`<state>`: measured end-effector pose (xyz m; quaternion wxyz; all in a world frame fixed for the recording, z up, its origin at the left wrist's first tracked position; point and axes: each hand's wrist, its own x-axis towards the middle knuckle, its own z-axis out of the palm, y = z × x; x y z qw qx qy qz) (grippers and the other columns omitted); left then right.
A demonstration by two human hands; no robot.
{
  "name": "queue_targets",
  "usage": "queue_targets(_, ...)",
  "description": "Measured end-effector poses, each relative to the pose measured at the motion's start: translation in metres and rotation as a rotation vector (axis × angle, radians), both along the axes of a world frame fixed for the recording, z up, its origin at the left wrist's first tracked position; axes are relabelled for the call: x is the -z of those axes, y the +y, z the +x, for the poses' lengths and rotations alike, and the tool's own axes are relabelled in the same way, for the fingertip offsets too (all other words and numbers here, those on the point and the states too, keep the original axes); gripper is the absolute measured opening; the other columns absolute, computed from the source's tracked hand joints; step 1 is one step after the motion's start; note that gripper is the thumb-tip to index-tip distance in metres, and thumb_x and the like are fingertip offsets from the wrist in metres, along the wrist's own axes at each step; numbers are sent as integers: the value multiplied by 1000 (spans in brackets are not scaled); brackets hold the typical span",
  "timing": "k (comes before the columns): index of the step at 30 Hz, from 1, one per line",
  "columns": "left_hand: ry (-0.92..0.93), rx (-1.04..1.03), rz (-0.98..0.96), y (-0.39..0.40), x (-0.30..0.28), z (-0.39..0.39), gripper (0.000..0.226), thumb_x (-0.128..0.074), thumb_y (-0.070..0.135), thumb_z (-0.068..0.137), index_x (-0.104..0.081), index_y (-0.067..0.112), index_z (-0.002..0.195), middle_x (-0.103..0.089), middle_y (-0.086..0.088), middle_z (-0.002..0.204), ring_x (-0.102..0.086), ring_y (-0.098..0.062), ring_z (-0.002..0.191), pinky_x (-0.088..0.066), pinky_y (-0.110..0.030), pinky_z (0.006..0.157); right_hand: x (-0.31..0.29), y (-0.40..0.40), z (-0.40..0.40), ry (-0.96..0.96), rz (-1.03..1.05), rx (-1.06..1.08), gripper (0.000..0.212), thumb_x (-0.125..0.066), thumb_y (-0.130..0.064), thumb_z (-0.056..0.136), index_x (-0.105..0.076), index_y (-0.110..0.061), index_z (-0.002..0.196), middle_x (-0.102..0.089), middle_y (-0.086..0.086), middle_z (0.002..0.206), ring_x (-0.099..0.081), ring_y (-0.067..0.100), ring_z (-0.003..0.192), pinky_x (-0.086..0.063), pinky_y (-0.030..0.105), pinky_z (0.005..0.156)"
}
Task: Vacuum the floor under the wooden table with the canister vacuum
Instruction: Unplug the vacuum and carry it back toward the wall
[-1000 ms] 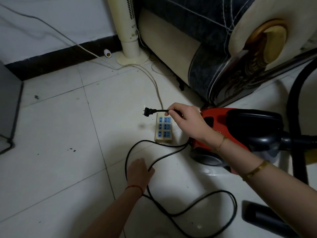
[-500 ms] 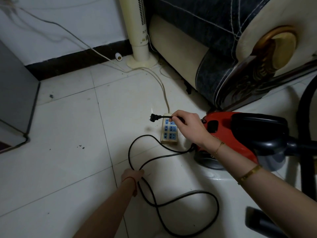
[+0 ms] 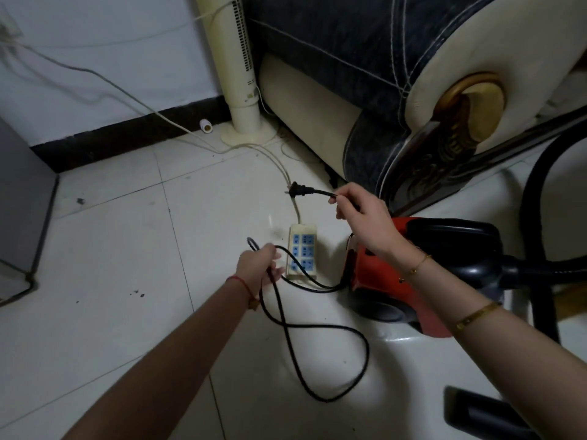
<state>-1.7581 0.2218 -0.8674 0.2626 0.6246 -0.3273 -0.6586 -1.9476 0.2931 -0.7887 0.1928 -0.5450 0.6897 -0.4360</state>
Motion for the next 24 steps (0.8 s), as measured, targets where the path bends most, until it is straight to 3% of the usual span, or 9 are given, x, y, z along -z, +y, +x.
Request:
queue_targets(2, 135, 104, 13, -8, -35, -24, 26, -45, 14, 96, -55, 4, 74, -48, 0, 38, -56, -13, 35, -48, -16, 38, -9, 1, -10, 29, -19, 37, 15, -46, -20, 96, -59, -20, 89, -67, -6, 74, -62, 22, 75, -46, 32, 74)
queue_targets(4, 231, 207, 5, -6, -63, -48, 23, -47, 14, 98, -57, 3, 80, -59, 0, 47, -63, -12, 42, -51, -17, 43, -17, 3, -19, 71, -26, 63, 14, -46, -21, 96, -58, -18, 89, -68, -9, 76, -63, 19, 75, -45, 28, 71)
queue_targets(6, 273, 323, -54, 2, -77, -70, 12, -57, 9, 93, -59, 1, 101, -71, -5, 81, -70, -13, 68, -55, -16, 54, -21, 5, -29, 131, -19, 83, 13, -47, -22, 97, -58, -17, 91, -68, -10, 77, -63, 14, 77, -48, 28, 72)
queue_targets(8, 243, 469, -189, 11, -79, -88, 36, -66, 3, 86, -56, 5, 120, -67, -5, 110, -66, -13, 94, -54, -12, 66, -22, 8, -41, 265, -24, 103, 12, -49, -24, 95, -58, -18, 92, -68, -7, 81, -62, 15, 83, -48, 33, 77)
queue_targets(11, 130, 668, -478, 28, -82, -114, 36, -73, 0, 77, -62, 7, 111, -70, -3, 99, -65, -2, 86, -51, -10, 74, -24, 16, -56, 501, -23, 126, 11, -56, -24, 91, -65, -18, 91, -65, 0, 87, -57, 22, 88, -47, 38, 79)
queue_targets(16, -62, 758, -725, 42, -90, -155, 50, -80, 31, 53, -69, 9, 97, -73, -10, 94, -68, -25, 93, -54, -40, 82, -37, 37, -76, 687, -14, 204, 14, -59, -19, 88, -71, -14, 92, -65, 6, 87, -58, 25, 88, -48, 37, 78)
queue_targets(18, -157, 809, -784, 46, -89, -171, 36, -83, 26, 63, -68, 8, 90, -72, -6, 88, -68, -22, 88, -55, -37, 75, -41, 46, -87, 663, 39, 224, 17, -58, -19, 87, -71, -16, 96, -70, 6, 89, -62, 25, 88, -50, 36, 77)
queue_targets(20, -185, 842, -800, 54, -90, -186, 28, -82, 25, 69, -62, 11, 84, -67, -1, 83, -63, -15, 83, -45, -27, 65, -42, 56, -98, 612, 99, 245, 21, -54, -19, 84, -69, -19, 100, -72, 6, 89, -66, 27, 87, -53, 37, 74)
queue_targets(24, -236, 887, -834, 73, -92, -211, 36, -81, 27, 71, -67, 8, 98, -70, -5, 96, -62, -15, 92, -38, -18, 67, -40, 77, -121, 551, 258, 226, 29, -46, -15, 76, -67, -15, 96, -71, 8, 88, -64, 30, 87, -53, 41, 77)
